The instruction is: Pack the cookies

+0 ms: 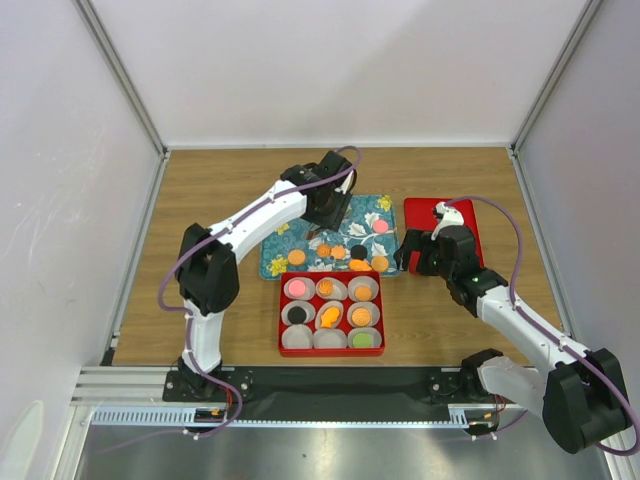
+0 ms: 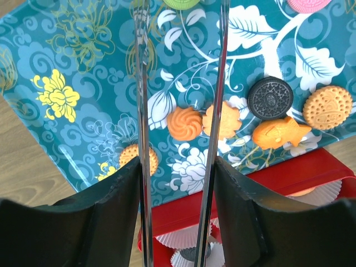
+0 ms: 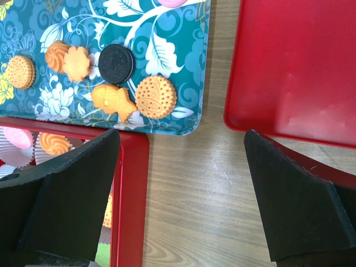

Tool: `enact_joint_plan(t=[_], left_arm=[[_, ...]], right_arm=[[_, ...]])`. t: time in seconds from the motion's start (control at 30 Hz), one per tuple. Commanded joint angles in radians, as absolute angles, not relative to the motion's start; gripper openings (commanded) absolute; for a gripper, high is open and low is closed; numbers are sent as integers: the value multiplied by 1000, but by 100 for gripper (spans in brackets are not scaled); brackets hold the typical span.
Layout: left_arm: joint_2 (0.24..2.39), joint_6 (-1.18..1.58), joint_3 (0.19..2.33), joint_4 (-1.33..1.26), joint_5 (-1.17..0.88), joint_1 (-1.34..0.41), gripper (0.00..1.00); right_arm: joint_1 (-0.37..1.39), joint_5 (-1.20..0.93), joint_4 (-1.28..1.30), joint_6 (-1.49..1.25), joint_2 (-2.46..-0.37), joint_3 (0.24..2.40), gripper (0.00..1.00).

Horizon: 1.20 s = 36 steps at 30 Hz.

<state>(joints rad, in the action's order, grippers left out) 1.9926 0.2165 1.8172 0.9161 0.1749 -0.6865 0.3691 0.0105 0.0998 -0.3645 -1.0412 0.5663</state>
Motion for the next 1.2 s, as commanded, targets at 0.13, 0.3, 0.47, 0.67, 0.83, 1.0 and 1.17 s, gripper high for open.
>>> enact_joint_plan(t=[0.13, 0.3, 0.47, 0.67, 0.83, 1.0, 1.17], left_arm=[[2049, 192, 1891, 882, 167, -678, 57], [2083, 196, 1925, 888, 160, -669, 57], [2083, 196, 1925, 888, 160, -666, 55], [2079, 195, 1924, 893, 155, -661, 46], [2060, 192, 1934, 907, 160, -660, 40], [1975, 199, 1934, 922, 161, -663, 39], [1870, 204, 1850, 931, 176, -681, 39]], right_arm=[[362, 9, 78, -360, -1026, 589, 100], [360, 9, 78, -360, -1028, 589, 100], [360, 11, 77, -360, -1031, 589, 99], [360, 11, 75, -360, -1029, 589, 100], [360, 9, 74, -361, -1031, 589, 100], [360, 9, 77, -362, -1029, 589, 100], [362, 9, 77, -360, -1026, 589, 99]])
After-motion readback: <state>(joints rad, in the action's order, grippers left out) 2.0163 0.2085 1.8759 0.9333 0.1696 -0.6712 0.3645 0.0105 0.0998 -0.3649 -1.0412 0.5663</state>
